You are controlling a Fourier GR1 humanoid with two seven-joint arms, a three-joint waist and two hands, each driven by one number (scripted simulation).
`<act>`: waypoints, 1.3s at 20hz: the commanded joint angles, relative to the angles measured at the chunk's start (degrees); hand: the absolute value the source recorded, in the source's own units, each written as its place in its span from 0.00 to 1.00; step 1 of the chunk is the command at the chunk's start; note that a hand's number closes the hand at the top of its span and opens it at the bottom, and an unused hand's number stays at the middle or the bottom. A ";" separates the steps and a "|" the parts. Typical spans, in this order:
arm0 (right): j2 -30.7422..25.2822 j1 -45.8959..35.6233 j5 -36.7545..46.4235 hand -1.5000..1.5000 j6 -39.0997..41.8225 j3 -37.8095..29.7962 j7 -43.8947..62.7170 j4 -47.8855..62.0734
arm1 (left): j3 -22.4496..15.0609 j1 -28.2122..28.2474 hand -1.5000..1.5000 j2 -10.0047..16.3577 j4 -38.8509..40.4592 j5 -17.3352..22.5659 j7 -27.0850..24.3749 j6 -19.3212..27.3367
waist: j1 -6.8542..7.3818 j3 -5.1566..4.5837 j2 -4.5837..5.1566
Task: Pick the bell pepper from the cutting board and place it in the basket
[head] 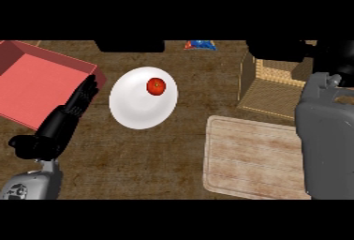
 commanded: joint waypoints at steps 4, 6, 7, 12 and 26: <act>-3.57 -0.08 -5.67 1.00 -3.65 -5.46 -10.98 14.28 | 0.79 -0.72 0.50 0.51 1.78 0.13 -1.22 -0.58 | 0.04 0.00 0.08; -5.32 4.92 -8.62 1.00 -1.86 -6.80 -14.09 12.33 | 1.13 0.33 0.50 0.53 2.60 -0.32 -2.50 -0.25 | -0.25 0.01 0.00; -6.97 2.74 -9.34 1.00 -1.79 -7.93 -15.91 15.33 | 0.78 -4.03 0.50 -0.42 6.50 -1.91 -2.94 1.63 | -0.39 0.00 0.08; -8.84 3.06 -10.89 1.00 -9.96 -11.84 -26.87 25.52 | 0.00 -1.49 0.50 -0.46 1.06 -1.39 -0.50 1.03 | 0.12 0.03 0.09; -13.64 -2.09 -19.20 0.00 -19.59 -18.47 -46.29 45.88 | 0.75 -3.80 0.50 -0.16 2.97 -0.58 0.18 0.19 | 0.18 0.03 0.16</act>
